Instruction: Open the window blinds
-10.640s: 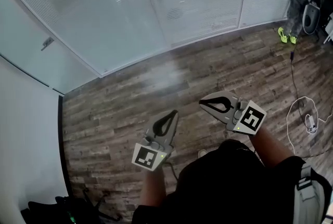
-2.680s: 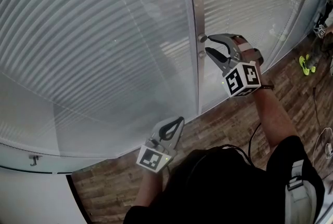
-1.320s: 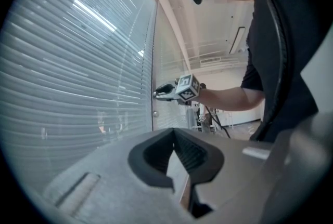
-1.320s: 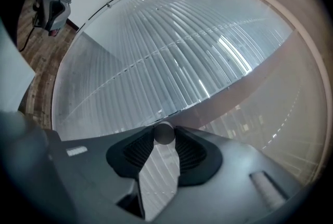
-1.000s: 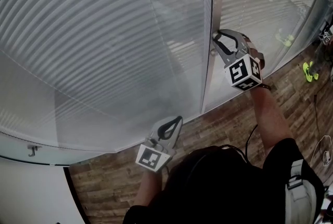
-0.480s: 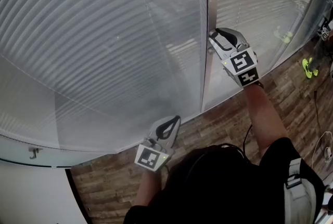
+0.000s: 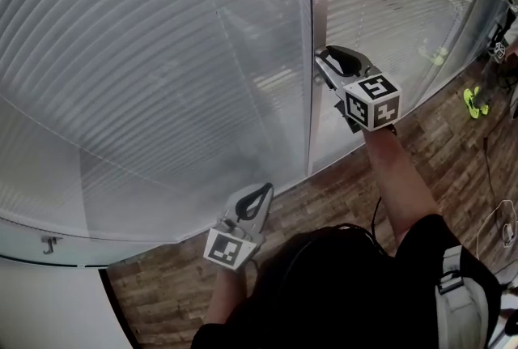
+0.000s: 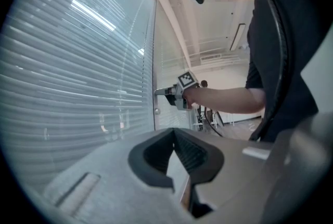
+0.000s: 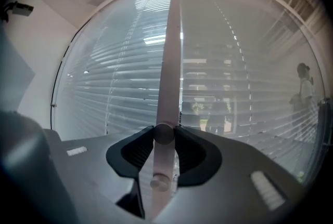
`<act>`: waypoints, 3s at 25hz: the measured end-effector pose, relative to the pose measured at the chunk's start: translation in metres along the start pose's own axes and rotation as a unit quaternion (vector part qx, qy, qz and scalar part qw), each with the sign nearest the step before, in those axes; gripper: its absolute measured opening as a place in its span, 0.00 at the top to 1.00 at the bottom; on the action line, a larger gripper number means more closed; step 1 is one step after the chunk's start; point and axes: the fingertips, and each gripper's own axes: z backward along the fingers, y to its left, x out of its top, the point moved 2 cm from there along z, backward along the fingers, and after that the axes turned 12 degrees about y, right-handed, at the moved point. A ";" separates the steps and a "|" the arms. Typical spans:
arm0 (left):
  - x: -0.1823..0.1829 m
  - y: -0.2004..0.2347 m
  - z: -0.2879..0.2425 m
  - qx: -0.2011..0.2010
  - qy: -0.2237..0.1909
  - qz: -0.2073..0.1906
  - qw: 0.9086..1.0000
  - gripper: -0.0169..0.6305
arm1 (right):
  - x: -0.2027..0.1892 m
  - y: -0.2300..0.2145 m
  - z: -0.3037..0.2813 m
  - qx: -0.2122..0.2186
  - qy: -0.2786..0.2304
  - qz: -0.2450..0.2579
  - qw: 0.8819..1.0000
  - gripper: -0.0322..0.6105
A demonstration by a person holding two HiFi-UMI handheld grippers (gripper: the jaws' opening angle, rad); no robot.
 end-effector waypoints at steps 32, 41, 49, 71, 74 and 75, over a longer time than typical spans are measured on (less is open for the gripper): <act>-0.006 -0.005 0.002 -0.001 0.004 0.003 1.000 0.97 | -0.013 0.002 0.009 0.003 0.019 0.083 0.996 0.61; -0.007 0.002 0.002 0.004 0.001 0.006 1.000 0.97 | 0.006 0.012 0.014 -0.073 0.062 0.338 0.936 0.61; -0.006 0.002 0.000 0.004 0.001 0.002 1.000 0.97 | 0.003 0.023 0.007 -0.131 0.096 0.534 0.830 0.61; 0.003 -0.040 -0.035 0.035 -0.003 0.013 0.999 0.97 | 0.001 0.030 0.002 -0.113 0.083 0.594 0.792 0.74; 0.005 -0.044 -0.036 0.043 -0.003 0.014 0.999 0.97 | 0.003 0.029 0.002 -0.106 0.077 0.574 0.808 0.74; 0.005 -0.045 -0.036 0.045 -0.002 0.013 0.999 0.97 | 0.004 0.029 0.003 -0.103 0.073 0.562 0.817 0.74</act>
